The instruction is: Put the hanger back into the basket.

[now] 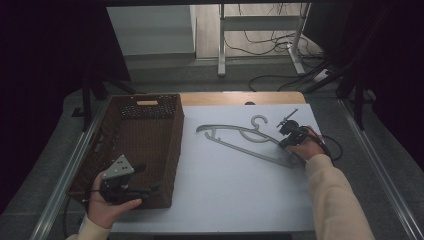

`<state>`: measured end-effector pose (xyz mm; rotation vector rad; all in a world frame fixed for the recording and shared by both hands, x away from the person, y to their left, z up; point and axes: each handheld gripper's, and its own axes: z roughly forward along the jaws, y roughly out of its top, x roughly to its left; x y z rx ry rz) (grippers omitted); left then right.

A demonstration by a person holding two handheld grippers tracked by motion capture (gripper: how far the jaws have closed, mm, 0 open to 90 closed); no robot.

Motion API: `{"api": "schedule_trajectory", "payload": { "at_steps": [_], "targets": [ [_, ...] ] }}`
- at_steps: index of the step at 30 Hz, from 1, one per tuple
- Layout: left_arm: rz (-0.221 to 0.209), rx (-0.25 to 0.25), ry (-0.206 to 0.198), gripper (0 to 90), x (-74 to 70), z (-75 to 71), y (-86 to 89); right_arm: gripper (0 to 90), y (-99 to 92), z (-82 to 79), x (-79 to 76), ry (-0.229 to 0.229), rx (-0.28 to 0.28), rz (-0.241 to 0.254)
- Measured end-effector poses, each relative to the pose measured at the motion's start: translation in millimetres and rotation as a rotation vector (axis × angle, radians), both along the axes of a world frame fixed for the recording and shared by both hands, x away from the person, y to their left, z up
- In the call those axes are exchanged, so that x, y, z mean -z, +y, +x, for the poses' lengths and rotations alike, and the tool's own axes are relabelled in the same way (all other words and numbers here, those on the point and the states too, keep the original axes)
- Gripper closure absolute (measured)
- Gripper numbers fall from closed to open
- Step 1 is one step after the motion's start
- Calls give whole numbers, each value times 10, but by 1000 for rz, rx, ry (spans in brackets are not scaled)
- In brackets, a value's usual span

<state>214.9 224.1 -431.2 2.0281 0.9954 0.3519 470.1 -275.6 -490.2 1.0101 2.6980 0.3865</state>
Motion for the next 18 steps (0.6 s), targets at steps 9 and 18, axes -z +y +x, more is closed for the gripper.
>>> {"api": "schedule_trajectory", "payload": {
  "at_steps": [9, 18],
  "targets": [
    [0, -3, -3, 194, -5, -2, 3, 829, -14, -73, -37, -70, -43, 5],
    [-3, -7, -9, 194, -17, -12, 14, 830, -119, -165, -241, -144, -41, 130]
  ]
}}
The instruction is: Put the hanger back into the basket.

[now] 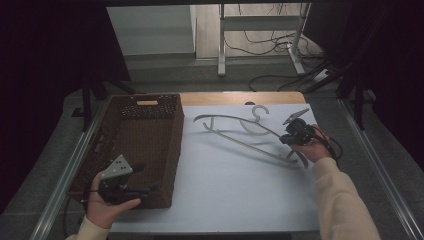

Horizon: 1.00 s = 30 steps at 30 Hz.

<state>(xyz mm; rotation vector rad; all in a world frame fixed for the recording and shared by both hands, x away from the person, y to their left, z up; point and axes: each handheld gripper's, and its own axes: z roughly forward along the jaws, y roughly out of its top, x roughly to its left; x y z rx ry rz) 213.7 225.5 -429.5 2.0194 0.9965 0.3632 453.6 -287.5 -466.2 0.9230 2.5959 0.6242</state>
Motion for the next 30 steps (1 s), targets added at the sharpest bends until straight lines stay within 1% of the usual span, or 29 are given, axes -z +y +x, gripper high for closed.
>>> {"api": "schedule_trajectory", "payload": {
  "at_steps": [2, 3, 8, 9, 10, 14, 15, 19, 20, 22, 23, 25, 27, 30],
  "targets": [
    [0, 0, 0, 194, 0, 0, -2, 830, -10, -30, -55, -8, -5, 13],
    [0, 1, -1, 194, 0, 0, -3, 830, -10, -30, -55, -8, -5, 13],
    [-1, -1, -2, 194, -5, -2, -4, 829, -30, -163, -194, -39, -22, 37],
    [-1, -1, -2, 194, -5, -2, -4, 829, -30, -163, -194, -39, -22, 37],
    [-2, -1, -2, 194, -6, -2, -5, 829, -44, -208, -231, -49, -25, 47],
    [-3, -1, -2, 194, -7, -2, -3, 829, -70, -271, -283, -58, -25, 56],
    [-5, 0, -1, 194, -7, -1, 0, 829, -79, -317, -322, -69, -32, 58],
    [-9, 0, 1, 194, -7, 1, 2, 829, -83, -393, -388, -85, -47, 72],
    [-10, 0, 2, 194, -7, 1, 1, 829, -81, -445, -424, -91, -54, 82],
    [-10, 0, 2, 194, -8, 1, 0, 829, -79, -473, -436, -94, -55, 84],
    [-10, 1, 2, 194, -8, 0, -1, 828, -74, -531, -461, -104, -65, 80],
    [-11, 1, 2, 193, -8, 1, 0, 828, -71, -551, -469, -105, -66, 83],
    [-12, 1, 3, 193, -8, 3, 0, 828, -71, -600, -488, -116, -76, 86],
    [-13, 1, 3, 193, -10, 2, 1, 828, -83, -689, -513, -126, -85, 106]
  ]
}}
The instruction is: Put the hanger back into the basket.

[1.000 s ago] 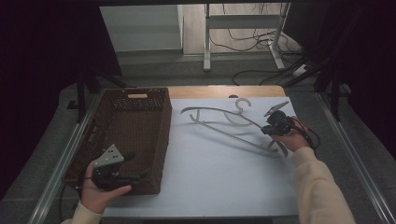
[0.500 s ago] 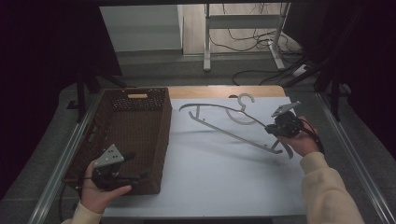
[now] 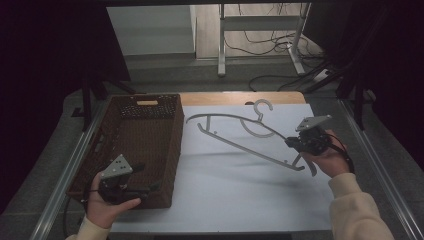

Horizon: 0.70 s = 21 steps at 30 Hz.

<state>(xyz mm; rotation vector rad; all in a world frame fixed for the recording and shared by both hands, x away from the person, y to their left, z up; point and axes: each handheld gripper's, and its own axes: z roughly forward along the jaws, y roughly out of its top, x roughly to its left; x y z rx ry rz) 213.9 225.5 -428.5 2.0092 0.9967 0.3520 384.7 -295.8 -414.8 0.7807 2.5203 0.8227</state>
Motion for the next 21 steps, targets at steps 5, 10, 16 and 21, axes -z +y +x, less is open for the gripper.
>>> {"api": "schedule_trajectory", "payload": {
  "at_steps": [5, 10, 16, 21],
  "targets": [
    [1, -3, 1, 193, -4, 0, 1, 828, -2, -94, 2, -16, -2, -11],
    [1, -1, 3, 193, -6, 1, -3, 828, 46, -186, 11, -24, -32, -6],
    [-4, 3, -2, 193, -24, -8, -7, 828, 148, -289, 37, -42, -71, -24],
    [-2, -1, -2, 193, -28, -13, -6, 828, 187, -342, 42, -51, -86, -21]
  ]
}}
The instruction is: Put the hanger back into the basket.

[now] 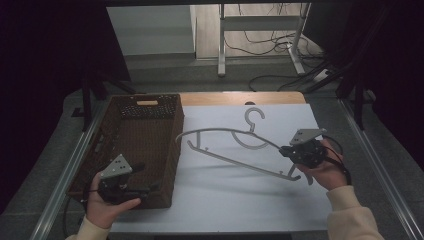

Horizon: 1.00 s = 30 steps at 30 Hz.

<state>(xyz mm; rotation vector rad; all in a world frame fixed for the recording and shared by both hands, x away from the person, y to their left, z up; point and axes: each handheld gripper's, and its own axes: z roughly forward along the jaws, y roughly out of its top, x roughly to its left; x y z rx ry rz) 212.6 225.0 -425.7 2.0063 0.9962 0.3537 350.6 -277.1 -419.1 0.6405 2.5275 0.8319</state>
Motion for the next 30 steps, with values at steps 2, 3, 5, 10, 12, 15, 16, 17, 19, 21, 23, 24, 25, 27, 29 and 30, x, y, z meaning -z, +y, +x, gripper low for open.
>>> {"api": "schedule_trajectory", "payload": {
  "at_steps": [2, 3, 5, 10, 12, 15, 16, 17, 19, 21, 23, 24, 25, 27, 29, 30],
  "targets": [
    [0, -1, 0, 193, -2, -2, 2, 828, 8, -21, -13, -2, -7, 2],
    [-1, -2, 0, 193, -5, -4, 5, 828, 8, -31, -18, 1, -9, 7],
    [-2, -2, -2, 193, -10, -7, 6, 828, 4, -52, -20, 0, -25, 18],
    [1, -1, -6, 193, -25, -16, -11, 828, 3, -121, -13, 7, -46, 28],
    [4, 1, -7, 193, -32, -17, -14, 828, 14, -148, -11, 8, -52, 28],
    [3, 2, -10, 194, -44, -21, -25, 828, 27, -163, -6, 7, -60, 24],
    [4, 3, -11, 194, -47, -22, -27, 828, 42, -175, 4, 10, -69, 22],
    [2, 3, -13, 194, -52, -27, -30, 828, 51, -183, 9, 11, -72, 23],
    [3, 4, -15, 195, -60, -32, -29, 828, 64, -194, 16, 8, -87, 17],
    [2, 4, -16, 195, -65, -36, -28, 828, 70, -204, 17, 10, -89, 16],
    [1, 4, -19, 195, -77, -43, -25, 827, 80, -222, 19, 8, -97, 11],
    [2, 3, -20, 195, -83, -47, -24, 828, 84, -233, 20, 11, -102, 11],
    [4, 1, -20, 195, -88, -48, -23, 828, 86, -241, 22, 10, -109, 9],
    [1, -1, -20, 195, -99, -49, -25, 828, 86, -253, 23, 6, -116, 6],
    [-6, 2, -17, 194, -110, -48, -28, 828, 79, -263, 22, 7, -118, 5],
    [-9, 4, -17, 194, -123, -47, -32, 828, 79, -263, 22, 7, -118, 5]
  ]
}}
